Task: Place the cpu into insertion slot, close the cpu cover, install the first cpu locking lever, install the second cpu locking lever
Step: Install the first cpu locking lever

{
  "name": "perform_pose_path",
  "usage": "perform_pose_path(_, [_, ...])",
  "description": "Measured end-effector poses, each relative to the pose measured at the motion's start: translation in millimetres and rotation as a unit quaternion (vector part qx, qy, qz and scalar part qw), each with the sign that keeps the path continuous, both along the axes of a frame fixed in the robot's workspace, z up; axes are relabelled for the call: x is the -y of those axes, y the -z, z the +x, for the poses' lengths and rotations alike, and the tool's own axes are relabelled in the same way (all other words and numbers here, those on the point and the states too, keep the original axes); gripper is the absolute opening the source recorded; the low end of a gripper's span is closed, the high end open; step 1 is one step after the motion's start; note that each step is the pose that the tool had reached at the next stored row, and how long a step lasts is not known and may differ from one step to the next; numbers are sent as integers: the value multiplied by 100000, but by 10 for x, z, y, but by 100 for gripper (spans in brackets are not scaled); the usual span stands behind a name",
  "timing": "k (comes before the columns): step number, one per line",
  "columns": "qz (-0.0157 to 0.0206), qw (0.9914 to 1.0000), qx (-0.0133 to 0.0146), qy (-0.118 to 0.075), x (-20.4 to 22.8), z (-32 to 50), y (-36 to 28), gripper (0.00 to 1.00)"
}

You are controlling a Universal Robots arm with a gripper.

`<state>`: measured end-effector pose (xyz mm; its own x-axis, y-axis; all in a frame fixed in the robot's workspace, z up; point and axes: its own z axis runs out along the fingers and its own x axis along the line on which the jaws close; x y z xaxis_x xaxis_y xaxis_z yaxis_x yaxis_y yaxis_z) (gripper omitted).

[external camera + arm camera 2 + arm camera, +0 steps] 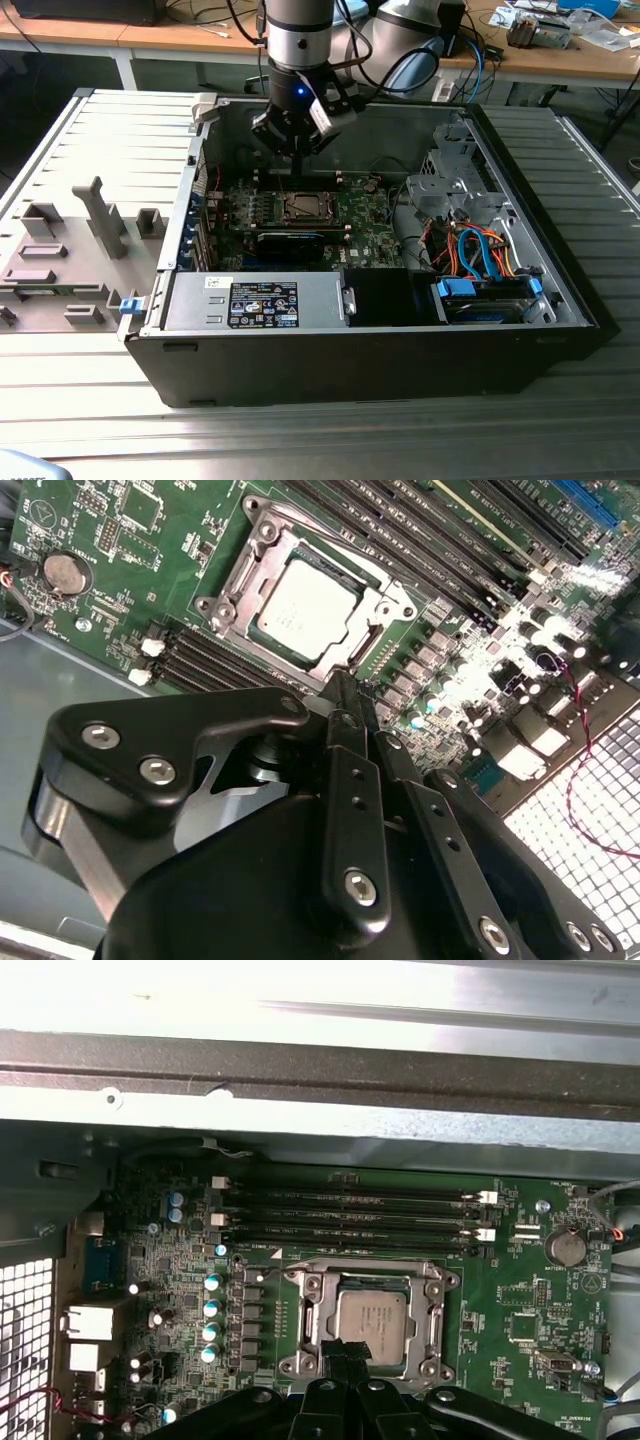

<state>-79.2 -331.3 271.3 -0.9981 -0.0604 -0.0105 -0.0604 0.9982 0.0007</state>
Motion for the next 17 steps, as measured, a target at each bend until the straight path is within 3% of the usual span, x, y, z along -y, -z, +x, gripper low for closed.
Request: perform_pose_path(17, [-1,100000,2,-2,-24,-119,11,11])
